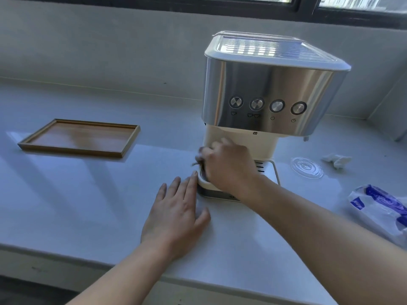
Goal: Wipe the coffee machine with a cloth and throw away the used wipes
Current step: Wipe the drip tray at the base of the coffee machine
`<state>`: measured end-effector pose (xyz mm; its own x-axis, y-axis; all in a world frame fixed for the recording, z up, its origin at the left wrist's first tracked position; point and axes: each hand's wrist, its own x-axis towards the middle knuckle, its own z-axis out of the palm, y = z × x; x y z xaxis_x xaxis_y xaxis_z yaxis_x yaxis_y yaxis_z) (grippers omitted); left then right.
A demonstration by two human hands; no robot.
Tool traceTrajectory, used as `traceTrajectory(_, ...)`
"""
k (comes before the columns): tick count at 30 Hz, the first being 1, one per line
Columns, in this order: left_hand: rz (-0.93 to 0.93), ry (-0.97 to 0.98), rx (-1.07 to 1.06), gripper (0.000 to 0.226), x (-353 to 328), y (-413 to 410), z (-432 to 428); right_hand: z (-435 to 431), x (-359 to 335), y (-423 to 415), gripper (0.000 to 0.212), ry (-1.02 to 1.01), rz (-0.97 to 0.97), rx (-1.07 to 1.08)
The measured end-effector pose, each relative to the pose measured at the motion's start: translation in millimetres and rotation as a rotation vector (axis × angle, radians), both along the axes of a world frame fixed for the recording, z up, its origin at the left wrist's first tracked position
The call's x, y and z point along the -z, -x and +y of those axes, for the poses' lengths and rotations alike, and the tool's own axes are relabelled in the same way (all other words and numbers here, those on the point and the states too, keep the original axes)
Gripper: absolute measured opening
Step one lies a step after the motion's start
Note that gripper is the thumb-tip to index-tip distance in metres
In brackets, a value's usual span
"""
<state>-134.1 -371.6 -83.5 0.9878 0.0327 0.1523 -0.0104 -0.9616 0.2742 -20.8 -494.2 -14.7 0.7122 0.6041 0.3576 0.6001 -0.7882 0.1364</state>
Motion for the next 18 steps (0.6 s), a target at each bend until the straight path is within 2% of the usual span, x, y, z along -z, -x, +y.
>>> traceTrajectory(4, -0.005, -0.007, 0.006, 0.077, 0.3, 0.1, -0.9, -71.6, 12.8, 5.4, 0.021, -0.260, 0.082, 0.128)
traceTrajectory(7, -0.007, -0.009, 0.005, 0.077, 0.5, 0.7, -1.3, -71.6, 16.7, 7.8, 0.021, -0.378, 0.134, 0.090)
traceTrajectory(10, -0.005, -0.022, 0.000, 0.077, 0.3, -0.5, -1.0, -35.6, 16.8, 14.4, 0.017, -0.347, 0.183, 0.019)
traceTrajectory(12, -0.007, -0.036, 0.002, 0.078, 1.8, -0.9, -0.1, -23.4, 15.0, 13.5, 0.025, -0.302, 0.231, -0.002)
traceTrajectory(15, -0.023, -0.023, 0.006, 0.078, 4.2, -1.4, 1.1, -40.2, 13.0, 15.5, 0.028, -0.243, 0.248, -0.057)
traceTrajectory(18, -0.034, 0.006, 0.006, 0.078, 4.5, -1.2, 2.9, -80.8, 14.2, 21.4, 0.021, -0.265, 0.200, -0.067)
